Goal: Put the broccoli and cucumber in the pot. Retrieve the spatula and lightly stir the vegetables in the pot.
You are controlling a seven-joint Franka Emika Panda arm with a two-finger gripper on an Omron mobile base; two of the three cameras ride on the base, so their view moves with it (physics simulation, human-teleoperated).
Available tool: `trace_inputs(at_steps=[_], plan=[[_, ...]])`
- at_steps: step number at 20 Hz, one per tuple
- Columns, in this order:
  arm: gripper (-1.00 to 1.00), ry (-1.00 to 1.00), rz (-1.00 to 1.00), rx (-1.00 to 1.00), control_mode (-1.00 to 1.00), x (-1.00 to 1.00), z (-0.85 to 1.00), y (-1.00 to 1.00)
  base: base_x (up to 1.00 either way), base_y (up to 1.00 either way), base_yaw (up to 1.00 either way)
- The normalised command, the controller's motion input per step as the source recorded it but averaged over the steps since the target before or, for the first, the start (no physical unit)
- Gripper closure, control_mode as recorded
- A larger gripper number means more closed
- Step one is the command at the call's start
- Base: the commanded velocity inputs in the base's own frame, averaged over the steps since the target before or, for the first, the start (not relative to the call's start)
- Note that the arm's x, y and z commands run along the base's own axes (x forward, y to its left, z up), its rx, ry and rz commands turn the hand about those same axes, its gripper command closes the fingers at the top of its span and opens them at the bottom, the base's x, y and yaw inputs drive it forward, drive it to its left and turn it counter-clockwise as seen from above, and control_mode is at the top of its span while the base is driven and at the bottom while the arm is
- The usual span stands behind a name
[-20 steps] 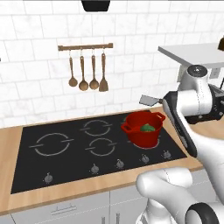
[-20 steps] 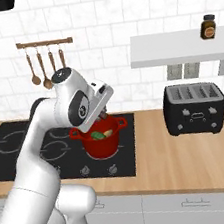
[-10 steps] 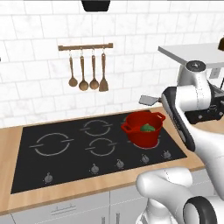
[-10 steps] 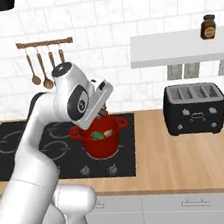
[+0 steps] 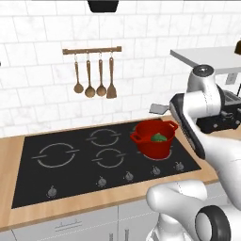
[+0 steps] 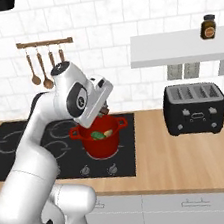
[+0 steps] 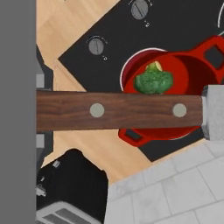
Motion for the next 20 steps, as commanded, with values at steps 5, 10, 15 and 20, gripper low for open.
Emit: trace_inputs(at_steps=[5, 10, 15, 20], plan=[[1.00, 0.08, 0.00, -0.21, -1.00, 0.20, -0.02, -0.03, 0.00, 0.00, 0.00], [1.00, 0.03, 0.07, -0.20, -1.00, 0.24, -0.06, 0.00, 0.00, 0.00, 0.00], [1.00, 0.03, 0.21, -0.15, -1.00, 0.30, -0.04, 0.00, 0.00, 0.00, 0.00], [1.00, 0.02, 0.32, -0.20, -1.00, 0.27, -0.06, 0.00, 0.00, 0.00, 0.00]])
